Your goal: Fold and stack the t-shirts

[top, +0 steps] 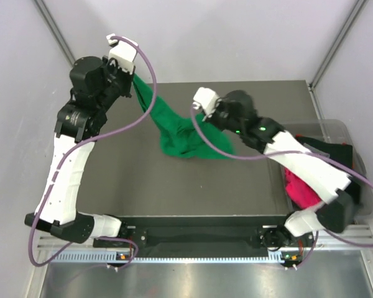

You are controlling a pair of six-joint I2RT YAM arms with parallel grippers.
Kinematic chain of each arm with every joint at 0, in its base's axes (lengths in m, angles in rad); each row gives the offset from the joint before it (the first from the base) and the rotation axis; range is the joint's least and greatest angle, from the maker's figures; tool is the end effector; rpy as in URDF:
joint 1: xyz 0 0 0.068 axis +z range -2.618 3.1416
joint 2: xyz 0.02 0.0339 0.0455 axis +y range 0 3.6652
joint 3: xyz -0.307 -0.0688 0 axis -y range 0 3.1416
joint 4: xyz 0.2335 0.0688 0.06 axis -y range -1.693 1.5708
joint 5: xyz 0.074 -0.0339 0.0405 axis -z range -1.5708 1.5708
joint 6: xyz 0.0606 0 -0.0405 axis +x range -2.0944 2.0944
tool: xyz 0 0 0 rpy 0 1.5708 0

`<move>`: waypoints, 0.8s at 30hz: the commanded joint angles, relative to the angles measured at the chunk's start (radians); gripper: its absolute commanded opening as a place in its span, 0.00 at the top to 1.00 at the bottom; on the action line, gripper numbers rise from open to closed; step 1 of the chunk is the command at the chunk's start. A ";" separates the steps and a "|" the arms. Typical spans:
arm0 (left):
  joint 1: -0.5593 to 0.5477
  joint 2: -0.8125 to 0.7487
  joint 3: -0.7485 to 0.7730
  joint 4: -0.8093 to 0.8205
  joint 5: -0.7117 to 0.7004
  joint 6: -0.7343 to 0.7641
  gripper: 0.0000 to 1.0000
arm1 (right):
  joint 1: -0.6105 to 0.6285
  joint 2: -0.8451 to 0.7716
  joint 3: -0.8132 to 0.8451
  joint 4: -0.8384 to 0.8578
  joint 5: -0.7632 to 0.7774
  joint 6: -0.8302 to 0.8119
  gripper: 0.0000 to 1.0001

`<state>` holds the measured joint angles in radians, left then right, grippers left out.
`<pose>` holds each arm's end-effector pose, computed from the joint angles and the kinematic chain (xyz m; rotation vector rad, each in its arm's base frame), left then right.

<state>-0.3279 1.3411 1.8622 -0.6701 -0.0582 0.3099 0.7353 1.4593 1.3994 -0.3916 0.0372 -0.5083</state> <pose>0.2433 -0.0790 0.5608 0.4981 1.6460 0.0367 0.2563 0.2288 0.4058 -1.1595 1.6585 0.1062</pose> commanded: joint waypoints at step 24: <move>0.003 -0.420 -0.570 -0.148 0.005 0.123 1.00 | -0.123 0.117 0.012 0.206 -0.034 -0.073 0.99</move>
<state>-0.3283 0.9920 1.3544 -0.8249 0.0261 0.4000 0.5732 1.5154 1.4067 -0.2665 0.0280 -0.5915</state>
